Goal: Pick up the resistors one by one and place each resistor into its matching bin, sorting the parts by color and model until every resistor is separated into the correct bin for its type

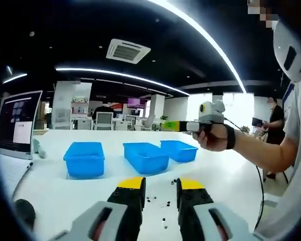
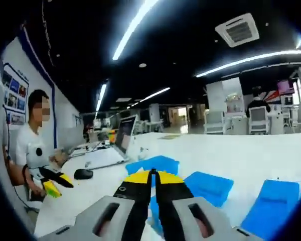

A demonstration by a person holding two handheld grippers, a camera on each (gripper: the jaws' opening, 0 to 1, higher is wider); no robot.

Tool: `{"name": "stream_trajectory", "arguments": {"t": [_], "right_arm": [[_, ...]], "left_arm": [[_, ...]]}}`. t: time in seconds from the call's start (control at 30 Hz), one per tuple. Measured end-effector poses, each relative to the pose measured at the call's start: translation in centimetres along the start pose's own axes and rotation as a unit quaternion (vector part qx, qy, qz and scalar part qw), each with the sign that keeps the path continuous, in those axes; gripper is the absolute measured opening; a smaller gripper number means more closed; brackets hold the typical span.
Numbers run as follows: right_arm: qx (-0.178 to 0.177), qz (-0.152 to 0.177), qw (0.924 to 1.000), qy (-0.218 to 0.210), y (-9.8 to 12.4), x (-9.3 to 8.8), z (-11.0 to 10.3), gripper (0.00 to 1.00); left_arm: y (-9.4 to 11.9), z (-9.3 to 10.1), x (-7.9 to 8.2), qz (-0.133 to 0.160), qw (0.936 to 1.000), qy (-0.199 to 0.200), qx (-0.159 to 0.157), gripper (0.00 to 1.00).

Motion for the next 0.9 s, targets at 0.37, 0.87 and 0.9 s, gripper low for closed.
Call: {"name": "stream_trajectory", "arguments": {"t": [0.37, 0.87, 0.9], "right_arm": [[-0.03, -0.015, 0.9993, -0.014, -0.3, -2.2, 2.9, 0.07], [-0.058, -0.021, 0.998, -0.011, 0.2, -3.1, 4.4, 0.37], [-0.058, -0.021, 0.9981, -0.01, 0.2, -3.0, 4.4, 0.36]], "left_arm": [[-0.3, 0.0, -0.2, -0.009, 0.9999, -0.003, 0.005, 0.29], [-0.6, 0.2, -0.4, -0.012, 0.9998, 0.004, 0.013, 0.29], [-0.6, 0.2, -0.4, -0.012, 0.9999, 0.004, 0.012, 0.29]]}}
Point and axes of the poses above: the point that each gripper's makers call its tool centre point, and the gripper's own axes: y roughly backward along the fingers, z roughly to its right, x roughly out of its top, the point moved 5 cm from there along y, roughly backward along the fingers, and after that the axes turned 13 degrees about x, right-handed, at the moved point
